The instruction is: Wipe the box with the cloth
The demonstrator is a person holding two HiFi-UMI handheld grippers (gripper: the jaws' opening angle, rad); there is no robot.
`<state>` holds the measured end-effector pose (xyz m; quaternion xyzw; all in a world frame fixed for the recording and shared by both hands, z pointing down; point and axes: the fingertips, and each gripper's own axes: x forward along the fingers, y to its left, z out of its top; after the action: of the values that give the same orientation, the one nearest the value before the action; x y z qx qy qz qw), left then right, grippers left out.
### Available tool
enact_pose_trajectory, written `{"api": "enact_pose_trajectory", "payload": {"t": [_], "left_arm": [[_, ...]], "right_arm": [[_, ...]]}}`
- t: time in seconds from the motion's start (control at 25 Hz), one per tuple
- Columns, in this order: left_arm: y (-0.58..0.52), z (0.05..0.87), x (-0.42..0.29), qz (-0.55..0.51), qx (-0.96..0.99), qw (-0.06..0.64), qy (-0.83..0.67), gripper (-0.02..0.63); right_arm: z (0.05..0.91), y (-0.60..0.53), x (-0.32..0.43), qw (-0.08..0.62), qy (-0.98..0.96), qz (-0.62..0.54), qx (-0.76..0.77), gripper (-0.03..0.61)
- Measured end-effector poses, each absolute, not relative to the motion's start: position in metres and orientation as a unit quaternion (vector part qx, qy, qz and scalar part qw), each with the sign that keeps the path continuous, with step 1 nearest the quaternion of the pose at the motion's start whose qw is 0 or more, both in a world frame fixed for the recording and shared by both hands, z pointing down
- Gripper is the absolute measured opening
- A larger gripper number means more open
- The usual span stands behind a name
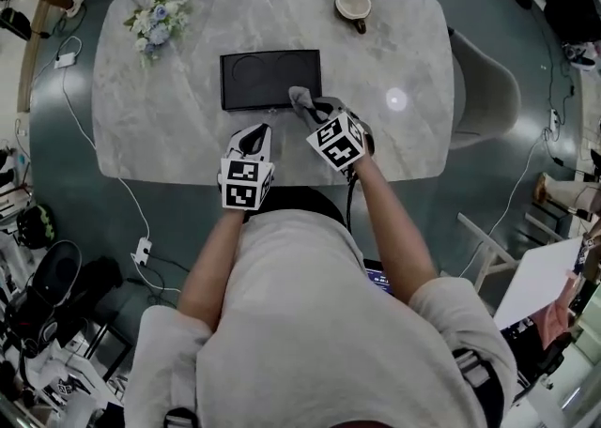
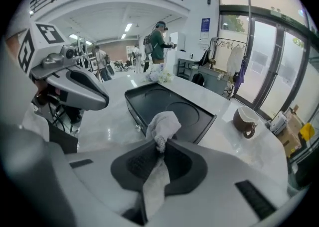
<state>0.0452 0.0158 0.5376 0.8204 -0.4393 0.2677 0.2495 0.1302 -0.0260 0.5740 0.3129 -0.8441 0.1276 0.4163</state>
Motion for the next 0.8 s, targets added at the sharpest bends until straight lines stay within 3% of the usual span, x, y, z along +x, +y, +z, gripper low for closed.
{"api": "enact_pose_trajectory", "payload": {"t": [0.44, 0.8], "left_arm": [[0.051, 0.492, -0.011, 0.205, 0.793, 0.247, -0.518, 0.025], [0.09, 0.449, -0.043, 0.152, 0.799, 0.216, -0.541, 0.025]], "right_arm": [[0.504, 0.026, 0.084, 0.166, -0.875, 0.203, 0.406, 0.051], [0.457, 0.075, 0.057, 0.146, -0.866, 0.154, 0.452, 0.051]]}}
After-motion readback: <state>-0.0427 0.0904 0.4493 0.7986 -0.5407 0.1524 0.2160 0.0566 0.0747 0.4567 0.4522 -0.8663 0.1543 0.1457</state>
